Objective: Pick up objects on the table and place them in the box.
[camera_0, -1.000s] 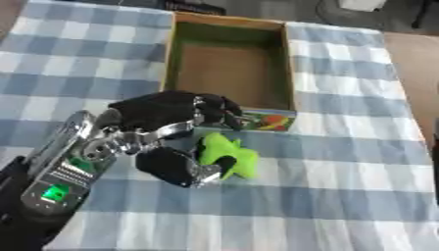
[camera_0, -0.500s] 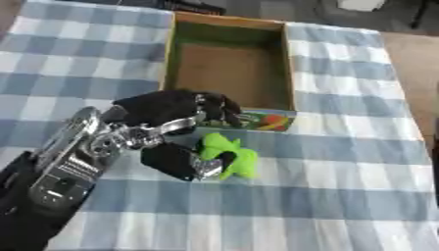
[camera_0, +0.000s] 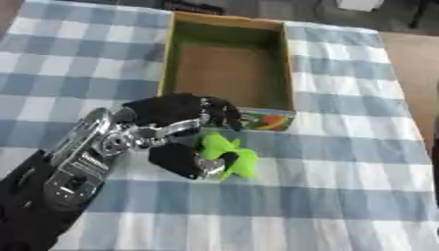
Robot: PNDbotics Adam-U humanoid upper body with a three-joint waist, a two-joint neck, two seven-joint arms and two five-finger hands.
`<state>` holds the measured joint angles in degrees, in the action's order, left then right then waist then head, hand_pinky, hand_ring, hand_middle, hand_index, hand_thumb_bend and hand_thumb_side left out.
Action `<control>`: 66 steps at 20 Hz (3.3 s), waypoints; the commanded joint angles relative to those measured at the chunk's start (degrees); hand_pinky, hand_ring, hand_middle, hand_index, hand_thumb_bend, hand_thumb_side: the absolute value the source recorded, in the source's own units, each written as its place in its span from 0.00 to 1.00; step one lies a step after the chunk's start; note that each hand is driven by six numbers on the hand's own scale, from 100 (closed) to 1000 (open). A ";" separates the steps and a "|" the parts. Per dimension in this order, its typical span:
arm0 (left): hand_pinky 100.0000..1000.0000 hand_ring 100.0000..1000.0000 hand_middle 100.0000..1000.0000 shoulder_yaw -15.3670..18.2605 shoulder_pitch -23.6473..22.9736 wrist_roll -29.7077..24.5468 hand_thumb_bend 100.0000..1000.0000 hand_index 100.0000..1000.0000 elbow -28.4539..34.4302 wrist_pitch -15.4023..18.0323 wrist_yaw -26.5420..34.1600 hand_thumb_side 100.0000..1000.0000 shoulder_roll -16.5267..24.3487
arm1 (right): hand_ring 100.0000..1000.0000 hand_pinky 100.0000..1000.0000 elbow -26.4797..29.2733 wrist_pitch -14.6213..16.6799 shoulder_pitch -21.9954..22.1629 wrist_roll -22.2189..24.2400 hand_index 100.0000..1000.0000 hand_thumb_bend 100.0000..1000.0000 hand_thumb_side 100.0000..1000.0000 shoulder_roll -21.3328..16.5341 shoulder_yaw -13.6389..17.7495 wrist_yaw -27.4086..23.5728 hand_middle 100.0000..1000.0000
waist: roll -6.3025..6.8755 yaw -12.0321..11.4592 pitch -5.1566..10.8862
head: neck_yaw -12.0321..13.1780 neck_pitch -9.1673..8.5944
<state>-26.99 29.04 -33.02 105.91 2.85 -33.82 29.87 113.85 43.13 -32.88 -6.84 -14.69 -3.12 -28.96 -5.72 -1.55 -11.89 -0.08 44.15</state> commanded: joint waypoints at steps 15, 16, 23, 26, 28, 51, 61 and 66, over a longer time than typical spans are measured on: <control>0.71 0.75 0.85 -0.03 0.84 0.08 0.13 0.85 -4.47 0.66 -1.97 0.76 -0.36 | 0.33 0.35 0.75 0.01 -1.58 0.33 0.49 0.00 0.79 0.15 0.01 -0.67 0.35 | 0.22 0.54 0.36 | -0.65 -0.03; 0.72 0.75 0.85 -0.08 0.83 -0.06 0.15 0.85 -4.69 0.74 -2.06 0.74 -0.40 | 0.33 0.35 0.75 -0.01 -1.61 0.32 0.49 0.00 0.79 0.18 0.01 -0.69 0.35 | 0.22 0.57 0.35 | -0.68 -0.03; 0.73 0.77 0.86 -0.50 0.70 -3.27 0.39 0.87 -5.72 1.50 -2.79 0.56 -0.29 | 0.33 0.35 0.75 -0.04 -1.80 0.32 0.49 0.00 0.79 0.27 -0.01 -0.80 0.35 | 0.26 0.73 0.28 | -0.75 -0.03; 0.74 0.77 0.87 -0.46 0.75 -5.21 0.44 0.88 -5.38 1.59 -2.96 0.54 -0.23 | 0.33 0.35 0.75 -0.04 -1.77 0.35 0.49 0.00 0.79 0.25 -0.02 -0.80 0.35 | 0.24 0.70 0.27 | -0.79 -0.03; 0.74 0.77 0.87 -0.42 0.84 -6.29 0.46 0.88 -4.93 1.54 -3.08 0.53 -0.20 | 0.33 0.35 0.75 -0.04 -1.73 0.38 0.49 0.00 0.79 0.22 -0.02 -0.79 0.35 | 0.23 0.67 0.28 | -0.80 -0.03; 0.00 0.15 0.41 -0.01 0.45 16.11 0.00 0.50 -4.77 5.75 -4.33 0.49 -0.45 | 0.33 0.35 0.75 0.03 -1.69 0.45 0.49 0.00 0.79 0.19 0.00 -0.77 0.35 | 0.12 0.66 0.24 | -0.83 -0.03; 0.51 0.62 0.78 -1.10 0.48 2.30 0.44 0.78 -6.97 6.67 -7.09 0.47 -1.06 | 0.33 0.35 0.75 0.06 -1.72 0.58 0.49 0.00 0.78 0.22 -0.03 -0.93 0.35 | 0.12 0.72 0.23 | -0.77 -0.03; 0.63 0.72 0.83 -1.34 0.85 -2.47 0.67 0.81 -5.94 7.58 -11.54 0.43 -0.94 | 0.33 0.35 0.75 0.03 -1.78 0.59 0.49 0.00 0.78 0.24 -0.02 -0.98 0.35 | 0.16 0.77 0.22 | -0.83 -0.03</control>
<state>-28.36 28.99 -34.35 98.79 10.13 -43.96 28.76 113.85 43.22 -33.64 -6.44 -14.19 -3.44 -29.78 -5.80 -0.89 -12.41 -0.55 44.15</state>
